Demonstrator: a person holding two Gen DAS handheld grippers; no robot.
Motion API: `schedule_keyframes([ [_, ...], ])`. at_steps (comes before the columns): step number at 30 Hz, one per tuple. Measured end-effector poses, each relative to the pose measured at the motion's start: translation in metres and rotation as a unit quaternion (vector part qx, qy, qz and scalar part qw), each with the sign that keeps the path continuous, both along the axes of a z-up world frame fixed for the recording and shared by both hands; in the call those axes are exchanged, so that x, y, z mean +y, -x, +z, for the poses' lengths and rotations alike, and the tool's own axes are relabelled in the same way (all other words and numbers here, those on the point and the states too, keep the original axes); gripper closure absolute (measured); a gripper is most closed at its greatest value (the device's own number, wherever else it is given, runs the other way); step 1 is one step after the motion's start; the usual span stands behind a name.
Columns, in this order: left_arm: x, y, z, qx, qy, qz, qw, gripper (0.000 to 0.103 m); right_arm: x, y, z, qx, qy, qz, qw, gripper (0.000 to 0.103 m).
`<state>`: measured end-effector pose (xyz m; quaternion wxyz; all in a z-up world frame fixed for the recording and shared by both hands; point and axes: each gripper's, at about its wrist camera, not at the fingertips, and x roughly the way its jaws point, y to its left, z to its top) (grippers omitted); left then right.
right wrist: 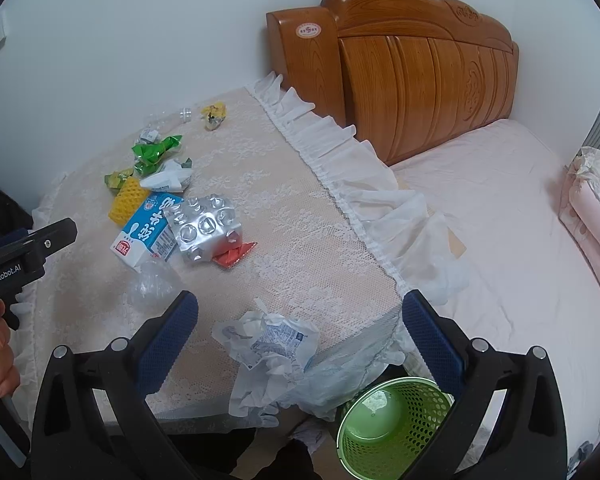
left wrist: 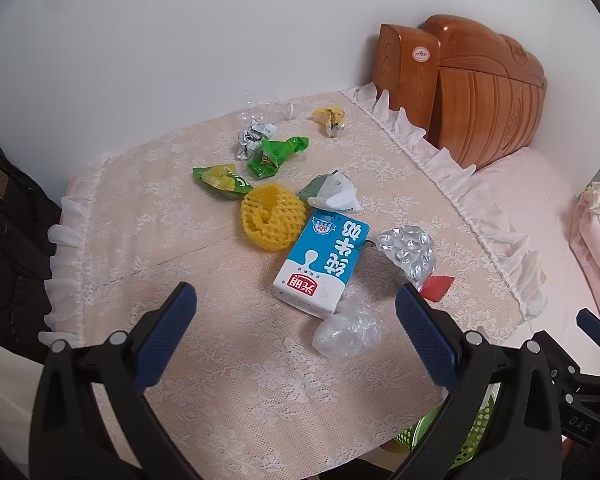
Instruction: Collect trash
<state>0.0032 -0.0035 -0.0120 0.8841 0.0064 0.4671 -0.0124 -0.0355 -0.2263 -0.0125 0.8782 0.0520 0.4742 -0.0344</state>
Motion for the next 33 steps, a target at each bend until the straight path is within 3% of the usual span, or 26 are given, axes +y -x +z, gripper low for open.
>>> schedule_keyframes([
  [33, 0.0055, 0.0041, -0.0006, 0.008, 0.003, 0.000, 1.0000, 0.008, 0.0027, 0.0030, -0.0037, 0.005, 0.000, -0.004, 1.000, 0.002],
])
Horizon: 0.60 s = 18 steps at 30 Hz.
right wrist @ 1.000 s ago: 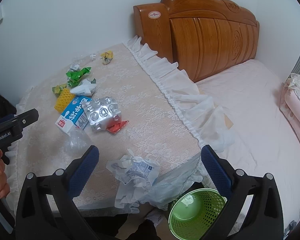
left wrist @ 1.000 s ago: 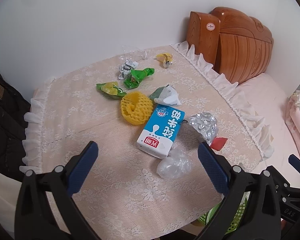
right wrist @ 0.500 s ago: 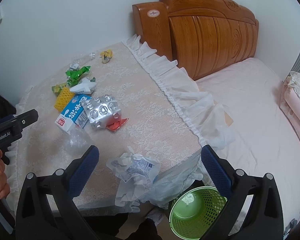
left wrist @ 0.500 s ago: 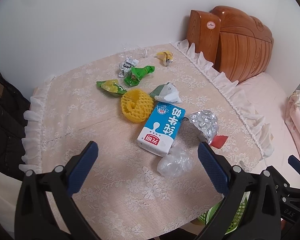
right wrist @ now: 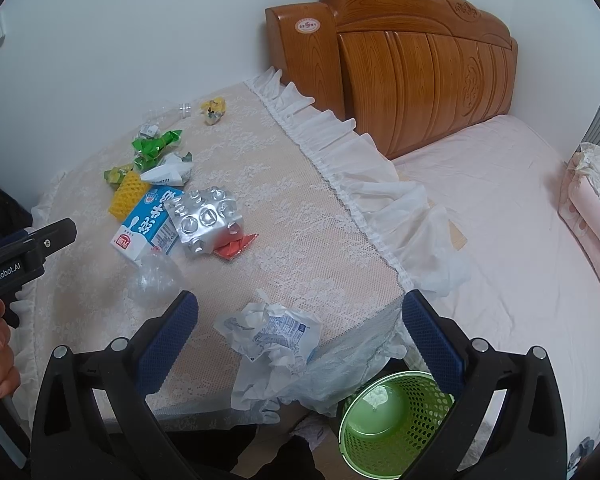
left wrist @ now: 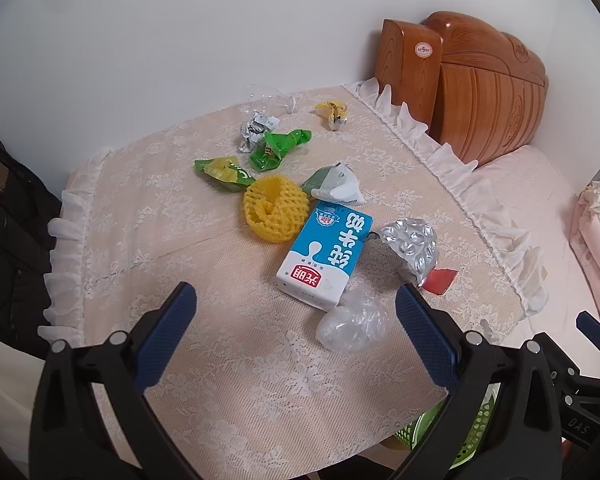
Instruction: Collect trash
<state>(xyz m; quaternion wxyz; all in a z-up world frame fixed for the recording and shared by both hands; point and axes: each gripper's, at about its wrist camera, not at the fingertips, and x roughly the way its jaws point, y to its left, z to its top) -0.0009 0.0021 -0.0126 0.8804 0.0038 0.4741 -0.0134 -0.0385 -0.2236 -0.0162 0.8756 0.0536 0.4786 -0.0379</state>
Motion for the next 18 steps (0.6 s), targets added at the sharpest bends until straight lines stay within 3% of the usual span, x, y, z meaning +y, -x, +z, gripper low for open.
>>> schedule_keyframes([
  [18, 0.0038, 0.0014, -0.0030, 0.002, 0.001, 0.001, 1.0000, 0.008, 0.0011, 0.0018, -0.0004, 0.001, 0.001, 0.000, 1.000, 0.002],
])
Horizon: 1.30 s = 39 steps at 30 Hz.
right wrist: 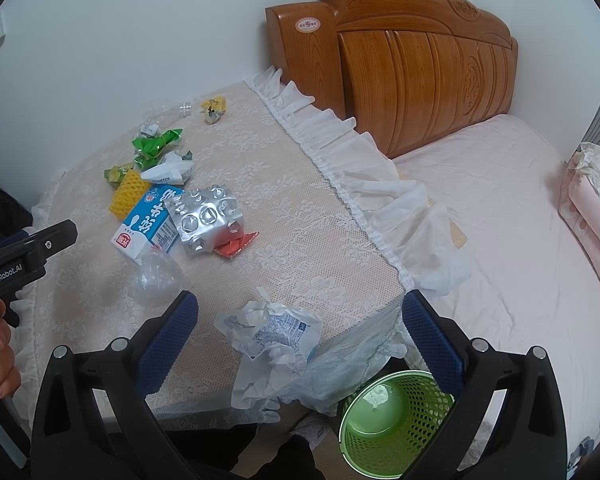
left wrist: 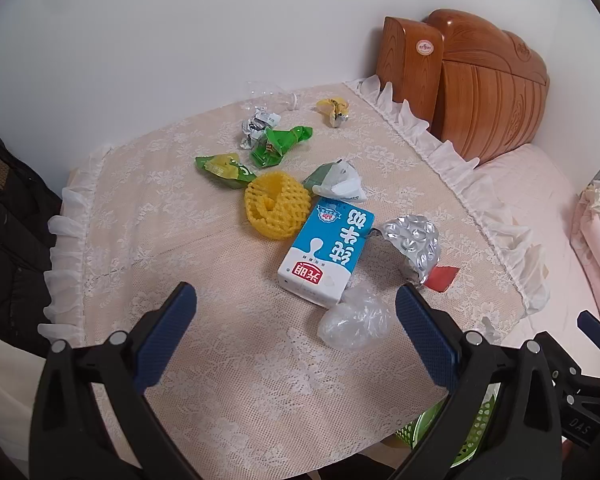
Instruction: Collect trash
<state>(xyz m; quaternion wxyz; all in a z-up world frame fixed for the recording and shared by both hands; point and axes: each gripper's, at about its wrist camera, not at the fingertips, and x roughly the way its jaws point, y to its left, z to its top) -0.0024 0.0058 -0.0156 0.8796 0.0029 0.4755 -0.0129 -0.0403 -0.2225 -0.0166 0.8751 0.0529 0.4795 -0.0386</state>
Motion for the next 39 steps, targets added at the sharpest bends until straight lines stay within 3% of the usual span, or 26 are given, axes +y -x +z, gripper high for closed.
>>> schedule_keyframes([
  [13, 0.003, -0.002, -0.012, 0.011, 0.002, -0.009, 0.9999, 0.008, -0.005, 0.002, -0.011, 0.012, -0.002, -0.001, 1.000, 0.002],
  [20, -0.003, 0.002, -0.044, 0.045, 0.007, -0.037, 0.9983, 0.008, -0.017, 0.011, -0.039, 0.033, -0.033, -0.005, 0.999, 0.002],
  [27, -0.040, -0.006, -0.078, 0.064, 0.014, -0.089, 0.9939, 0.008, -0.031, 0.016, -0.055, 0.048, -0.049, -0.008, 0.998, 0.002],
  [31, -0.059, -0.016, -0.096, 0.080, 0.005, -0.092, 0.9925, 0.008, -0.038, 0.016, -0.056, 0.047, -0.053, -0.002, 0.997, 0.002],
  [39, -0.069, -0.017, -0.107, 0.099, 0.004, -0.102, 0.9899, 0.050, -0.033, 0.007, -0.061, 0.053, -0.074, 0.031, 0.995, 0.002],
])
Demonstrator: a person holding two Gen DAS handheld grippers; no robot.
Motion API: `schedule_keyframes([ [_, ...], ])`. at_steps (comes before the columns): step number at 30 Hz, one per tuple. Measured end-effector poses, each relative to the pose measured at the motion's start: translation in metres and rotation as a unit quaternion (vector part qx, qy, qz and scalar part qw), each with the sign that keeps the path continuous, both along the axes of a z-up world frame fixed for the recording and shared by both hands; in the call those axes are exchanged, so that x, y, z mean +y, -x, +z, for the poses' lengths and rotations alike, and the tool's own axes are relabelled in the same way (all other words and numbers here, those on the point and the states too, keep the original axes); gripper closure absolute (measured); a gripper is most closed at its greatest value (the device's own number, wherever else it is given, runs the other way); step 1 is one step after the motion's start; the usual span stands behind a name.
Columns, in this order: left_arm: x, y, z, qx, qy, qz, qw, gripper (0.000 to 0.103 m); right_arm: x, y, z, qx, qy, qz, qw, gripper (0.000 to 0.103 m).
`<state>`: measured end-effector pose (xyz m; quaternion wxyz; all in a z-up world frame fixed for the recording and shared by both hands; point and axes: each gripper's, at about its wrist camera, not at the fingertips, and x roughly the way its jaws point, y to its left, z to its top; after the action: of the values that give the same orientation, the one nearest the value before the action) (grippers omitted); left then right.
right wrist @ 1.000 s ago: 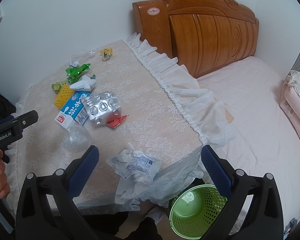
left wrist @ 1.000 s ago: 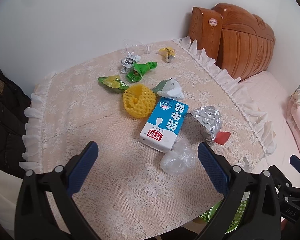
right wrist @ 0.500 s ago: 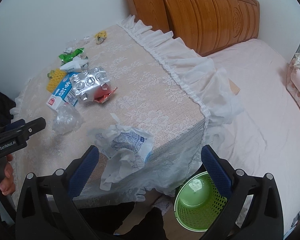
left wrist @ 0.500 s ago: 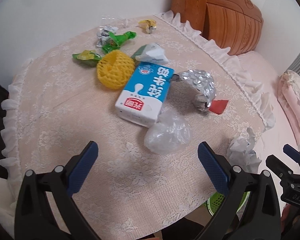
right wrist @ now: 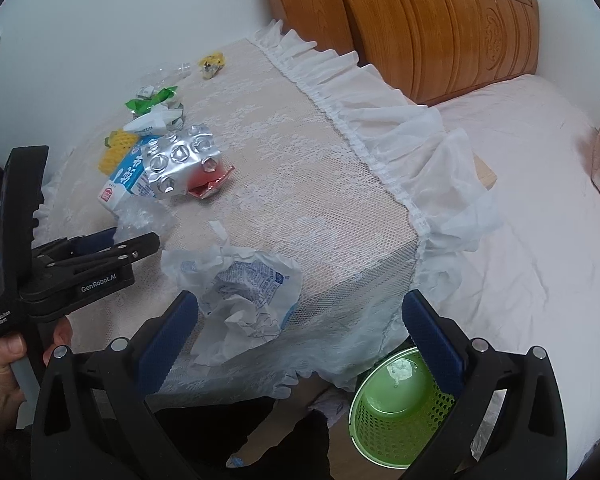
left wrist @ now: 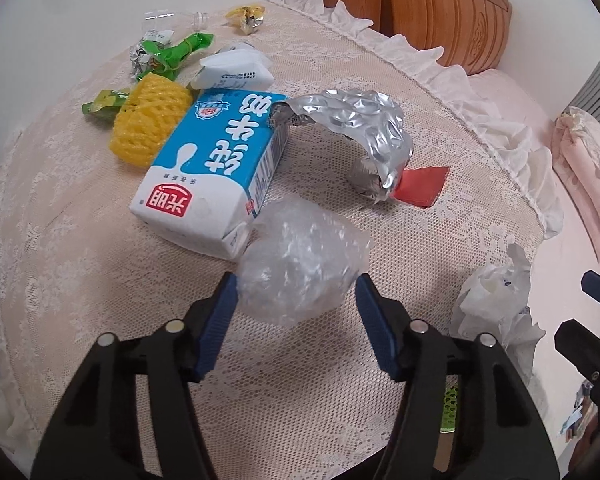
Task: Collect trash
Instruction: 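Grasp the clear plastic bag with the left gripper while the right gripper grasps the white crumpled bag, then carry both bags over the green wastebasket and open both grippers to drop them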
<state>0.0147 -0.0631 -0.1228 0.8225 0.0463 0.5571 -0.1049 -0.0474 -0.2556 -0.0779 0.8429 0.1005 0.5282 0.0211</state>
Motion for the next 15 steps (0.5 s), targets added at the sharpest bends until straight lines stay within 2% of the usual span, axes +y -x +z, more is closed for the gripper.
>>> schedule_keyframes([
  [6, 0.008, 0.000, 0.004, 0.001, 0.019, 0.002, 0.9998, 0.062, 0.016, -0.001, -0.011, 0.018, -0.001, 0.009, 1.000, 0.002],
  [15, 0.020, 0.007, 0.011, -0.007, 0.036, -0.020, 0.9991, 0.068, 0.017, 0.000, -0.030, 0.060, -0.006, -0.051, 0.997, 0.002],
])
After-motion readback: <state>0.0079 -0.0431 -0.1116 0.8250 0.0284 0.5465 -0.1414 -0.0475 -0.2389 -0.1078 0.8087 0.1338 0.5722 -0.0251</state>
